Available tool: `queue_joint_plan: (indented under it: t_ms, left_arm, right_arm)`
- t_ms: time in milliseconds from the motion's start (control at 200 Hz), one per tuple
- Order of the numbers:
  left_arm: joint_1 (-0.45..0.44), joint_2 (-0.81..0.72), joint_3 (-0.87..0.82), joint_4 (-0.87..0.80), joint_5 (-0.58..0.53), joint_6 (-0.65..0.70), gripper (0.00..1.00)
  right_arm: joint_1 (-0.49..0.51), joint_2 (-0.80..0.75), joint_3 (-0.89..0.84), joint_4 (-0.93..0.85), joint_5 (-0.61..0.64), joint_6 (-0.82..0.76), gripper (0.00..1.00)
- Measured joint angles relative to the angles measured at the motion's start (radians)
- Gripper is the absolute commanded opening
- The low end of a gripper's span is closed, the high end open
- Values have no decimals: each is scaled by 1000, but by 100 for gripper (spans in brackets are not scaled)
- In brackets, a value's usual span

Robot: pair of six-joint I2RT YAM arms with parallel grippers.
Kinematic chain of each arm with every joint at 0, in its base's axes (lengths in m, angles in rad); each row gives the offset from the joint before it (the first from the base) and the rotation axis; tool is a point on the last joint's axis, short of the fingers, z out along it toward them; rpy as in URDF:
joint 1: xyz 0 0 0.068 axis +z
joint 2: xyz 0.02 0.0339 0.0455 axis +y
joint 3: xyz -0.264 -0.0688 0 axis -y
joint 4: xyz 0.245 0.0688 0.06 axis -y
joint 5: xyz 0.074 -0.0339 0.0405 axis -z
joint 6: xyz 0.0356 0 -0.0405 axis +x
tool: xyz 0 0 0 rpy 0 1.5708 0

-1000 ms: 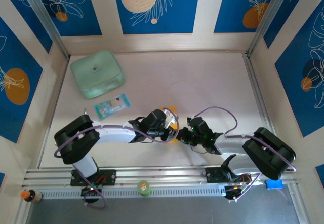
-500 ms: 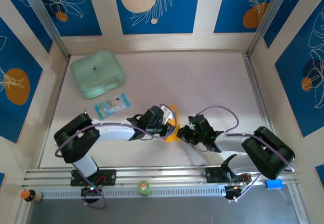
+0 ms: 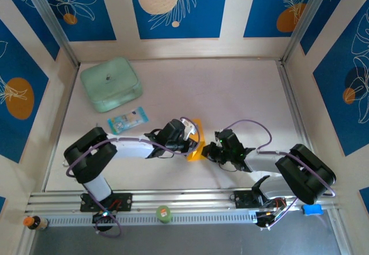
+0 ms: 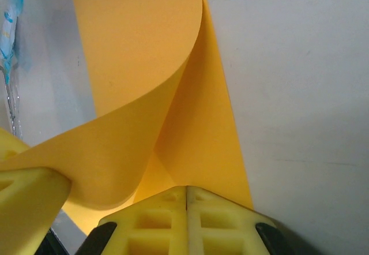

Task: Fold a paper plane with a square sheet of paper (pick it up from the middle)
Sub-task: Fold the triangle a second time at the center of the table.

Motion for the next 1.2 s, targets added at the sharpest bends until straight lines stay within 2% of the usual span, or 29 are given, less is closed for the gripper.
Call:
queue_joint_plan:
  t_ms: [1200]
  left_arm:
    - [2, 54, 14, -73, -145, 68, 4]
  right_arm:
    - [-10, -25, 2, -45, -3, -13, 0]
